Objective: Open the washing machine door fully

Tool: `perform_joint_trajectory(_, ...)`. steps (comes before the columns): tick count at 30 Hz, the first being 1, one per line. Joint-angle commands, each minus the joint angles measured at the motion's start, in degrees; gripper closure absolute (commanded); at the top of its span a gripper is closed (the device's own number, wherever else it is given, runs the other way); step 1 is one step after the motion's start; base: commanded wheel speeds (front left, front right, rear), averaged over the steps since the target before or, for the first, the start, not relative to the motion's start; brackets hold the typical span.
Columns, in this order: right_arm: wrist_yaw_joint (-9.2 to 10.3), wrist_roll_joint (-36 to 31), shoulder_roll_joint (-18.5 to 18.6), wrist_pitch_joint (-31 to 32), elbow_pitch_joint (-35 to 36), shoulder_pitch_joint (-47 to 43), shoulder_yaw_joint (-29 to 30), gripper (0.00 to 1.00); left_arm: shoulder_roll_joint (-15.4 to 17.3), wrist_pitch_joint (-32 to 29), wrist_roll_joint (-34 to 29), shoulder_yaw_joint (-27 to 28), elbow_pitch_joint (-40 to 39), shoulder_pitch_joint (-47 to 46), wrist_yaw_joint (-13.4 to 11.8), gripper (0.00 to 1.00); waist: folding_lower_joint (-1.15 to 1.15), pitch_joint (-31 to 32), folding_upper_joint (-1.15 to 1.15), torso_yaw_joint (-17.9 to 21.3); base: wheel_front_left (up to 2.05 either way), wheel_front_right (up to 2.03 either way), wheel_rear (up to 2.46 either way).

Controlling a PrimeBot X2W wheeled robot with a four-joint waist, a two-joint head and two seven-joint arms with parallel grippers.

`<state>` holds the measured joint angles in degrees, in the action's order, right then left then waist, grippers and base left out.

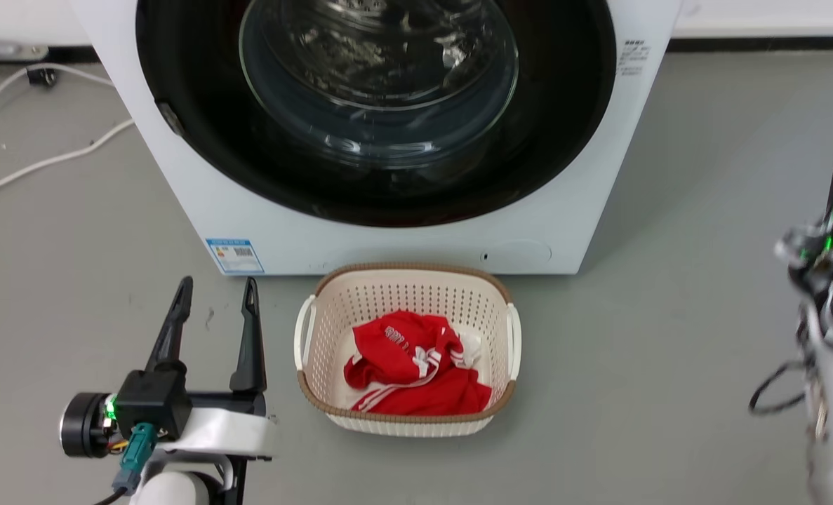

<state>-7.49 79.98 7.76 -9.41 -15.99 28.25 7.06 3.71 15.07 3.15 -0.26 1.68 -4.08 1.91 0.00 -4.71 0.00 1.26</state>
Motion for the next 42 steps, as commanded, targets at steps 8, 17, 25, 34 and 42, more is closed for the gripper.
perform_joint_trajectory(8,0.00,0.7,6.9,9.9,-14.4,22.2,-0.2,1.00,0.4,0.1,-1.2,-0.6,-1.9,-5.8,1.4,0.00,0.00,-8.7,0.00,-1.3,0.00,0.00,0.00)
perform_joint_trajectory(17,0.00,-4.8,9.9,23.9,-29.3,41.4,-6.7,1.00,0.2,0.1,-1.5,-1.0,-4.4,-10.2,1.8,0.00,0.00,-15.2,0.00,-2.0,0.00,0.00,0.00)
perform_joint_trajectory(25,0.00,-10.0,9.2,32.5,-37.9,51.7,-10.3,1.00,-0.1,0.1,-1.3,-1.1,-6.1,-11.9,1.7,0.00,0.00,-19.3,0.00,-3.2,0.00,0.00,0.00)
perform_joint_trajectory(34,0.00,-13.6,7.6,34.3,-43.4,57.6,-11.1,1.00,-0.1,0.1,-2.3,-1.7,-6.1,-13.0,1.9,0.00,0.00,-22.4,0.00,-4.6,0.00,0.00,0.00)
perform_joint_trajectory(42,0.00,-13.2,4.9,38.1,-46.9,60.4,-10.1,1.00,-0.2,0.1,-2.6,-2.3,-5.9,-13.6,1.7,0.00,0.00,-23.1,0.00,-5.3,0.00,0.00,0.00)
